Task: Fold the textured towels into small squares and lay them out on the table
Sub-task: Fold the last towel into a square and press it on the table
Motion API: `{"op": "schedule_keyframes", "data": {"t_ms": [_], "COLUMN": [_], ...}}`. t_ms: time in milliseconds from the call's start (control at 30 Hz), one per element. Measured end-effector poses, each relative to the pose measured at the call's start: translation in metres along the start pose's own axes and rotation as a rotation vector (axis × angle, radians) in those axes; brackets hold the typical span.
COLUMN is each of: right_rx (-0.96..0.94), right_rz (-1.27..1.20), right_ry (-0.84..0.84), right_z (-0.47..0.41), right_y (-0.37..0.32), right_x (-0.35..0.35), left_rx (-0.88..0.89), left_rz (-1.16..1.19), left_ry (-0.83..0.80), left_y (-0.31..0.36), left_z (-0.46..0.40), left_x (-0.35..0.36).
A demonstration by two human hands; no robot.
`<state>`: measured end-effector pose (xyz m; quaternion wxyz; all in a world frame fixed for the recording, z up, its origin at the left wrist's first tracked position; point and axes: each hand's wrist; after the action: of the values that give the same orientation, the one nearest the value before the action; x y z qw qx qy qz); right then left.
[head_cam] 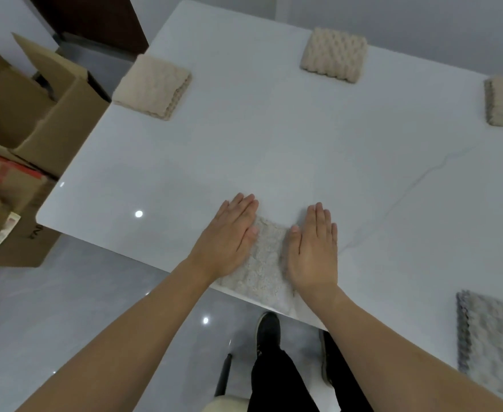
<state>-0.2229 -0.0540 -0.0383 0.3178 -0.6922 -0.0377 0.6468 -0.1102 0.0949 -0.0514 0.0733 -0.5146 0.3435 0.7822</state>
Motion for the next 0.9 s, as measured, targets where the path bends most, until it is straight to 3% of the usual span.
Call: {"op": "schedule_keyframes", "data": {"t_ms": [500,733,900], "right_rx": [-0.114,-0.045,0.077], "right_rz": [-0.143,-0.241,-0.475], "right_ry": [0.131,0.166,0.281], "right_z": [-0.139,-0.207,-0.271], "right_y": [0.041,0.06,0.062], "right_x": [-0.117,-0.123,-0.121], "left_rx": [-0.019,-0.02,-0.057], "left_rz": [-0.162,-0.076,0.044], "left_ry": [0.191,0.152,0.125], "left_y": [0.11,0.116,0.088], "left_z": [-0.137,-0.212,-0.279], "left_x": [-0.093,-0.114,-0.12]}}
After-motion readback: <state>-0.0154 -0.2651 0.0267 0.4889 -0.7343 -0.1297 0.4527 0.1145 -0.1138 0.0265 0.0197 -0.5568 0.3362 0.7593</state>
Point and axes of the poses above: each hand's wrist, its own z-axis away from the middle knuckle, its own x-axis out of the palm, y = z × x, and after that the axes turned 15 degrees about -x, right-handed
